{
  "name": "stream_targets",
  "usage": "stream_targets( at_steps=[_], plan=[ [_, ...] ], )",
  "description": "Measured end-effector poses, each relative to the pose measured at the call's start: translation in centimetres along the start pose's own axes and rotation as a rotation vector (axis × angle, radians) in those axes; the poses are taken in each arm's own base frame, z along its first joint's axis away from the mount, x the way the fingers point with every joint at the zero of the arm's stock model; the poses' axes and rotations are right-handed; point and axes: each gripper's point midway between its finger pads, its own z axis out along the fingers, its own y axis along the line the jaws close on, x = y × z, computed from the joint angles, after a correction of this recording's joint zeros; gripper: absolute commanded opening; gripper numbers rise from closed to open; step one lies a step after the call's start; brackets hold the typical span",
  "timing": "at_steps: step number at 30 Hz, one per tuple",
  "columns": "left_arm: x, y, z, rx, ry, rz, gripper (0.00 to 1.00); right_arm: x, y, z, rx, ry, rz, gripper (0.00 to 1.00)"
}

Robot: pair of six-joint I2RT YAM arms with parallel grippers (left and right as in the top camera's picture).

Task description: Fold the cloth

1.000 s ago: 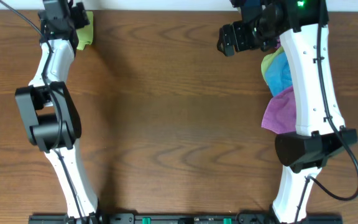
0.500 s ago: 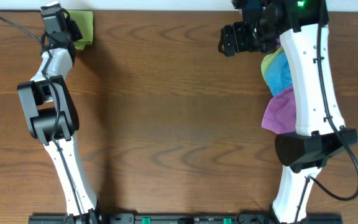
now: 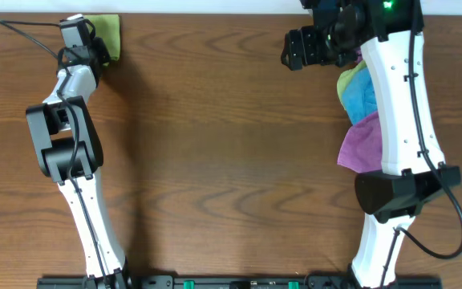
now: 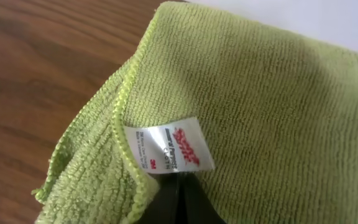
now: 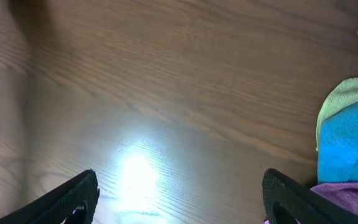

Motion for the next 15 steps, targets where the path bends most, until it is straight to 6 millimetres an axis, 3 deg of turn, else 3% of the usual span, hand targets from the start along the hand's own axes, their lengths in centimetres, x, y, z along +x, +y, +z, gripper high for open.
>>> stream_targets(
  at_steps=[15],
  plan=[
    [1.7, 1.0, -1.9, -0.059, 0.142, 0.016, 0.05, -0.2, 0.0, 0.0, 0.0, -0.006, -0.001, 0.84]
  ],
)
